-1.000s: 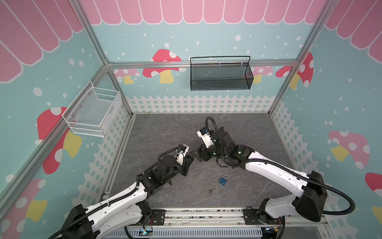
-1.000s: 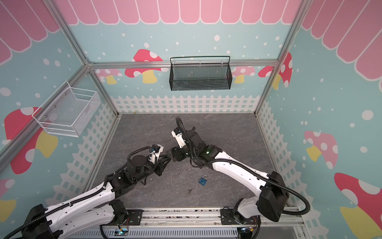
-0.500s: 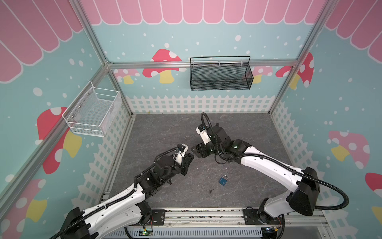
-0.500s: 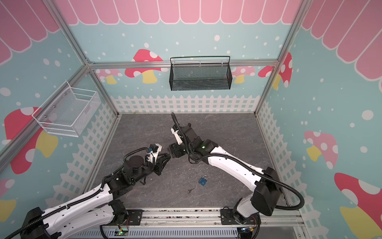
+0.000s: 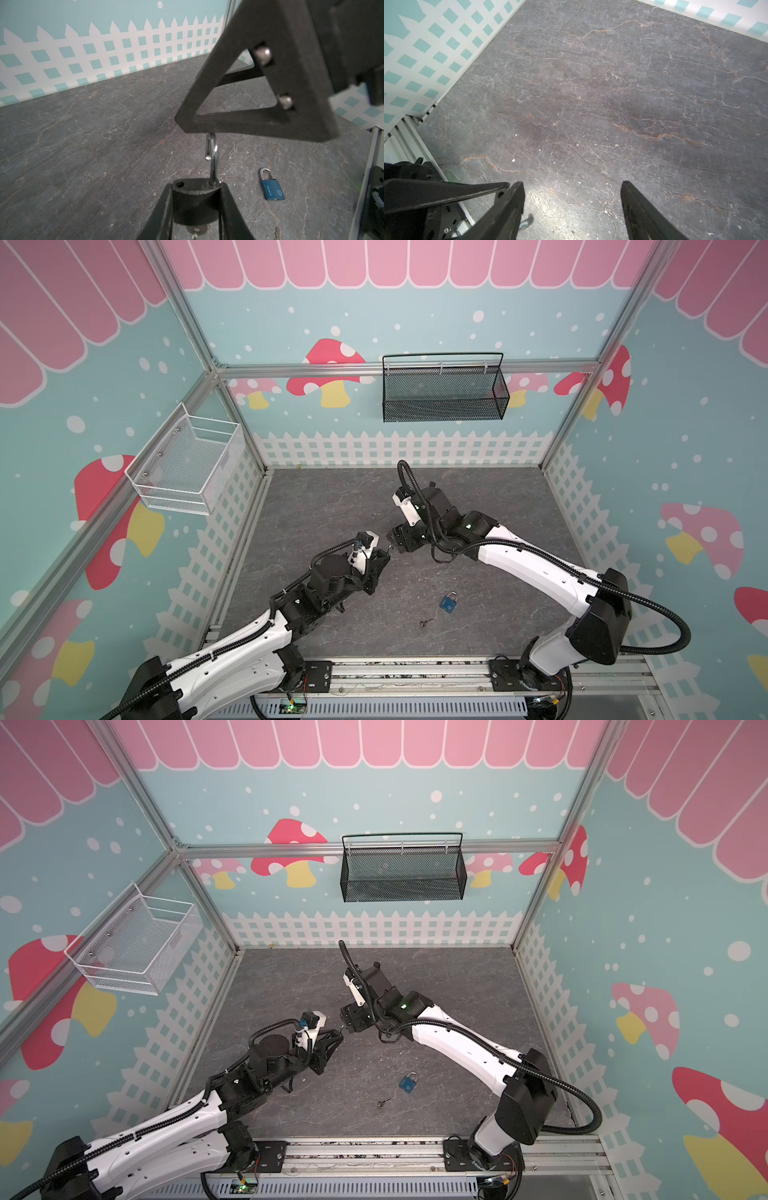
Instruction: Unlock with the key
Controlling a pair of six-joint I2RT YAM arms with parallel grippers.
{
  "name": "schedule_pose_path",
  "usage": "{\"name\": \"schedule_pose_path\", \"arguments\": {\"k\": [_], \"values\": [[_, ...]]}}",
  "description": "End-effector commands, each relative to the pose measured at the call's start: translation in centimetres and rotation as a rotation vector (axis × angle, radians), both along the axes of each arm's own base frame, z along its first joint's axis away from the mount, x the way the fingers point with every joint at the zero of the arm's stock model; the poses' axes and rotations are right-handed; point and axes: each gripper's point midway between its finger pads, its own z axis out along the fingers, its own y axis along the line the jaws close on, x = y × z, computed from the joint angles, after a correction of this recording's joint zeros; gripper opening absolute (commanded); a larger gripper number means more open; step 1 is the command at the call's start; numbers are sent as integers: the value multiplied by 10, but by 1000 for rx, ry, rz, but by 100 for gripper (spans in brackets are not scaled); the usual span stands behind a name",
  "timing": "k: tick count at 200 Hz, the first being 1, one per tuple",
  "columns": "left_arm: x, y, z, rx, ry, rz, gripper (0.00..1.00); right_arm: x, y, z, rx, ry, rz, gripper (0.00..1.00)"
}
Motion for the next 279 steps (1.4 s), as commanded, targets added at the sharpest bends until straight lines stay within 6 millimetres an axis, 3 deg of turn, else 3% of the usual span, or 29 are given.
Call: {"name": "schedule_pose_path", "arguments": {"k": [1,53,88,122,145,197,279], "values": [[2,0,15,-25,-64,3,0,-1,-8,0,-27,15,25,76],[3,1,18,-45,-76,13,0,-17,-10,-5,-5,41,101,76],[0,-5,15,-29,-67,-27,0,-6,-25,14,-16,-34,28,76],[-3,-15,14,-20,-49,-82,0,-3,-12,33,31,-62,64,76],[-1,-18,15,-16,-46,-86,0,0,-3,20,17,-30,91,76],[-1,-14,18,-10,-60,-71,0,2,-8,-3,-34,11,95,76],[-1,-8,17,-3,-73,-51,0,-18,-13,-8,-24,34,180,76]]}}
